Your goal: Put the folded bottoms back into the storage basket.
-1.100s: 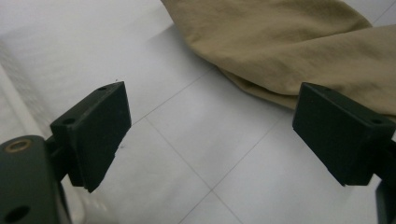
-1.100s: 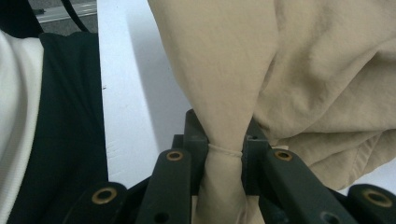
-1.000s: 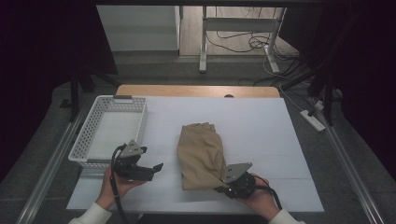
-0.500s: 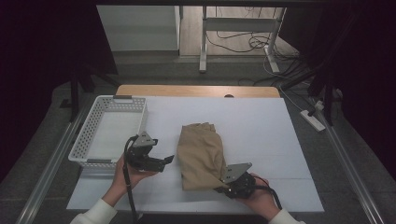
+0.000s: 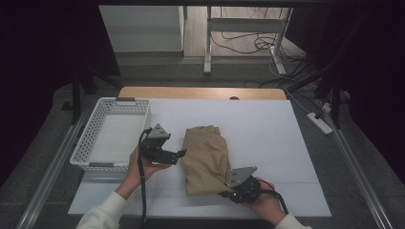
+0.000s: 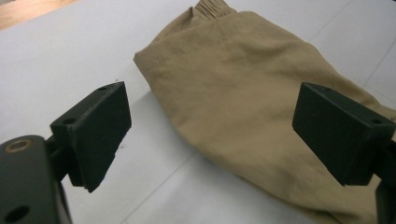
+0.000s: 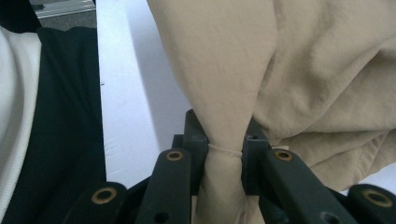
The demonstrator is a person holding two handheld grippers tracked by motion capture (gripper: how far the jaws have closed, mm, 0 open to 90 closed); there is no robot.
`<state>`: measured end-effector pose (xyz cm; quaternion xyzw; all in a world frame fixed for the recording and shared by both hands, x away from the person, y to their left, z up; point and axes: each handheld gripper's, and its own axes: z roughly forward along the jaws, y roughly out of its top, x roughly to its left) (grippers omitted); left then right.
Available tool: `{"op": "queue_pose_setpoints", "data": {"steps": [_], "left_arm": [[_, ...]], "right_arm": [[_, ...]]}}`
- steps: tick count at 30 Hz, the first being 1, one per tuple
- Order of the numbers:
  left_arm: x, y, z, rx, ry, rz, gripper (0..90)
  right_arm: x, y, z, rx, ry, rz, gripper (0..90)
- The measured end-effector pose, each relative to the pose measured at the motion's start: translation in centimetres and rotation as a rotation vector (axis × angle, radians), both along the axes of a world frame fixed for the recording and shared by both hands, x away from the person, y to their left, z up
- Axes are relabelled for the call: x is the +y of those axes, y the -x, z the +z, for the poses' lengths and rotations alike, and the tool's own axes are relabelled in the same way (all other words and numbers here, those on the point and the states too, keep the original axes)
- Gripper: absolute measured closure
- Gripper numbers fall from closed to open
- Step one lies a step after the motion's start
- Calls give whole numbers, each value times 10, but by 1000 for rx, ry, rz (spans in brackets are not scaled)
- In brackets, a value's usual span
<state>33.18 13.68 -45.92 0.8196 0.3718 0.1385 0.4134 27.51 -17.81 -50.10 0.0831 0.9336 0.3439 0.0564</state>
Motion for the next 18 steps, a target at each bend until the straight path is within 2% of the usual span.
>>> {"op": "queue_pose_setpoints", "data": {"steps": [18], "left_arm": [[-12, -27, -6, 30, -4, -3, 113]], "right_arm": [[0, 0, -1, 4, 2, 2, 777]]}}
